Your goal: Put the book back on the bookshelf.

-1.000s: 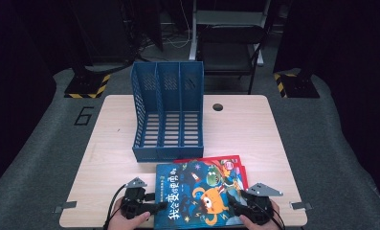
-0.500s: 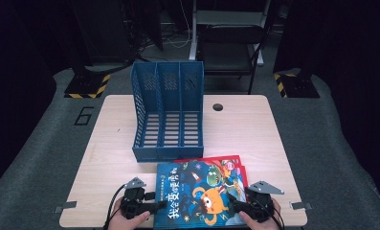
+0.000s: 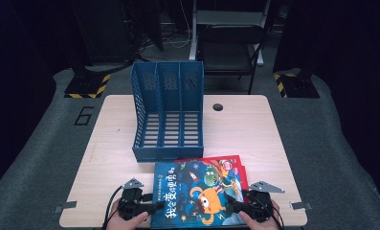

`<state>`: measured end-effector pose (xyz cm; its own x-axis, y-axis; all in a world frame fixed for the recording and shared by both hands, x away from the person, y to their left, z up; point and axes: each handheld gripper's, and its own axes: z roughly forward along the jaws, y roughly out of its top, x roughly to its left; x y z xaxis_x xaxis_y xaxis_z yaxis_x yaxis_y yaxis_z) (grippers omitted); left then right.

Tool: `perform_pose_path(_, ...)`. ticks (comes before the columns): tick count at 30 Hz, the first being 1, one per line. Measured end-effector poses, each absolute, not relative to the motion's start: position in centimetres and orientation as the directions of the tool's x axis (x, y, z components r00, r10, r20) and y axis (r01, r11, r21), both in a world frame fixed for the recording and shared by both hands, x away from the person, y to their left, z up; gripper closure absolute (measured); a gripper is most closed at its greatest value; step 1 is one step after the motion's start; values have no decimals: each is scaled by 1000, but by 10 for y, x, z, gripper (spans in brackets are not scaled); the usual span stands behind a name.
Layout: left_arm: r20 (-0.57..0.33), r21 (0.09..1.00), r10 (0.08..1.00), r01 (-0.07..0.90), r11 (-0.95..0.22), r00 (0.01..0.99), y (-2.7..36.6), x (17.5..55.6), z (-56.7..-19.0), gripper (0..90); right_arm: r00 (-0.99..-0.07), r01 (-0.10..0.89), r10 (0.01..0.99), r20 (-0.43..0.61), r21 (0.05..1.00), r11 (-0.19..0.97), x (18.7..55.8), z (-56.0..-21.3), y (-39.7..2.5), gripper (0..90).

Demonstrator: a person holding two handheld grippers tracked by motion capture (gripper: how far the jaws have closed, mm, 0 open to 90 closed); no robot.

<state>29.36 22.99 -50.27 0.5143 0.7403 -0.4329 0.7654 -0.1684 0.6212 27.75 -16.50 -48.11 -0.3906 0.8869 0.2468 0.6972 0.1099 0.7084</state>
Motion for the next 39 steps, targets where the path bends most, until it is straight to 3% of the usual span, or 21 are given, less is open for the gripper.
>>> perform_pose_path(21,-437,621,774,776,-108,457,250,302,-505,331,-486,651,852,193,731,206,287,-485,-141,329)
perform_pose_path(26,-485,600,760,797,-71,433,248,305,-510,288,-484,647,851,202,738,193,287,-485,-146,342)
perform_pose_path(39,-507,582,736,808,-90,448,241,307,-513,222,-482,657,847,223,732,182,286,-485,-148,322)
